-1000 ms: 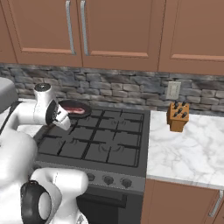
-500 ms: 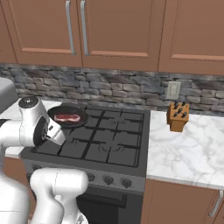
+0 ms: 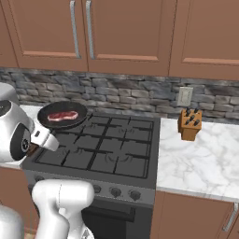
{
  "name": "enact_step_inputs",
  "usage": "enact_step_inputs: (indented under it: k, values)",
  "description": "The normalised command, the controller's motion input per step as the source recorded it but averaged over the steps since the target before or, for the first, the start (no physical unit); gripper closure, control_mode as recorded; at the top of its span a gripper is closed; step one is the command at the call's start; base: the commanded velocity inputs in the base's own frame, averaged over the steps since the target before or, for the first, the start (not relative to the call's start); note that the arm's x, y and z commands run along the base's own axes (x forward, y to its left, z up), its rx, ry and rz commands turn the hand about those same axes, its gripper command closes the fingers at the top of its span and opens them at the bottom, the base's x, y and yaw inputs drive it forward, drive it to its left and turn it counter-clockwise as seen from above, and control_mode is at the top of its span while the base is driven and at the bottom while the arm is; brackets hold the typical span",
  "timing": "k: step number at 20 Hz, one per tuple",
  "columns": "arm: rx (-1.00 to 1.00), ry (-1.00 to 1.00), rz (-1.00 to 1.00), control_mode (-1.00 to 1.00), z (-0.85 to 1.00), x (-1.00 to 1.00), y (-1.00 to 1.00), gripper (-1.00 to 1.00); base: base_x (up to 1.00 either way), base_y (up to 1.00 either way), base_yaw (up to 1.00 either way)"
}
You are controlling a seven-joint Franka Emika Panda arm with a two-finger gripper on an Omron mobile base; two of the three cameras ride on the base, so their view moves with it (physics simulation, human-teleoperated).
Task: Pick up the pan with the steak in it and place it on the dining table. Then place the steak on the plate.
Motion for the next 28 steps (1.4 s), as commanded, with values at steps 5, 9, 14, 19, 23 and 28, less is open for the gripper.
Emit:
enact_step_inputs:
  k: [5,9,14,19,23,28]
  values:
    - [0.00,0.00,0.00,1.00,0.00,-0.05,0.00,1.00,-0.16,0.00,0.02]
    - [0.00,0.00,0.00,1.00,0.00,0.00,0.00,1.00,-0.96,0.00,0.08]
    - [0.00,0.00,0.00,1.00,0.00,0.00,0.00,1.00,-0.78,-0.06,0.19]
    - [0.00,0.00,0.00,1.00,0.00,0.00,0.00,1.00,-0.30,-0.08,0.43]
    - [0.00,0.00,0.00,1.00,0.00,0.00,0.00,1.00,-0.17,-0.01,0.48]
    - [0.00,0.00,0.00,1.00,0.00,0.00,0.00,1.00,-0.12,0.00,0.49]
